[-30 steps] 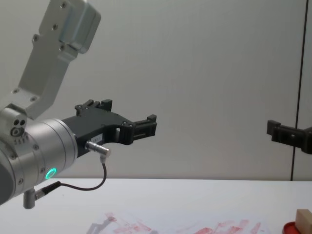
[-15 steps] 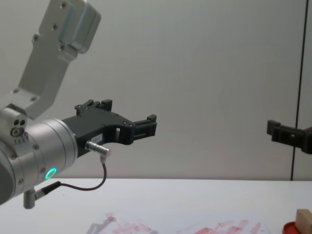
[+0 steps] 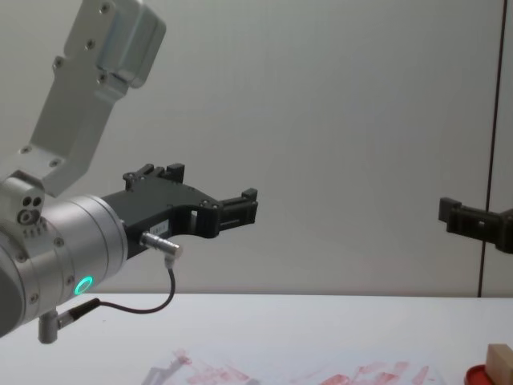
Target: Use the one hand to pick up the stamp and affix it onto the A4 paper.
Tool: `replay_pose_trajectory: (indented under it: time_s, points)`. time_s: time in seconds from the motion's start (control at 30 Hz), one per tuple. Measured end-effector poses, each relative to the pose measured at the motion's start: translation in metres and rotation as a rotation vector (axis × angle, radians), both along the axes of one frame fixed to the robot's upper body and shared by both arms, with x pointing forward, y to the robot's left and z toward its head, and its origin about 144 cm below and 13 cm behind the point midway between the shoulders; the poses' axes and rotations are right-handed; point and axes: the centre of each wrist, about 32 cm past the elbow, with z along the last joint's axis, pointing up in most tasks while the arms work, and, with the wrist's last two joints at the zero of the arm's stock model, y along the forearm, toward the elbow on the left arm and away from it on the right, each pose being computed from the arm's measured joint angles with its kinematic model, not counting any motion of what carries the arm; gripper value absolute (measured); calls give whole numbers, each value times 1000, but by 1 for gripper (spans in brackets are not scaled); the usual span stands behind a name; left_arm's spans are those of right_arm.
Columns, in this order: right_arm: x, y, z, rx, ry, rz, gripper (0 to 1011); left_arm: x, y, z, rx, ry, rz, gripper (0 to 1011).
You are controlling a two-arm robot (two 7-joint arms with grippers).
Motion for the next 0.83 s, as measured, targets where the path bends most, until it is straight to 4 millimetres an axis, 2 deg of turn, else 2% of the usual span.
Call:
replay_pose_trajectory:
  time_s: [0.83]
  points:
    - [0, 0, 0, 0, 0, 0, 1001, 0, 0, 0, 0, 0, 0, 1002]
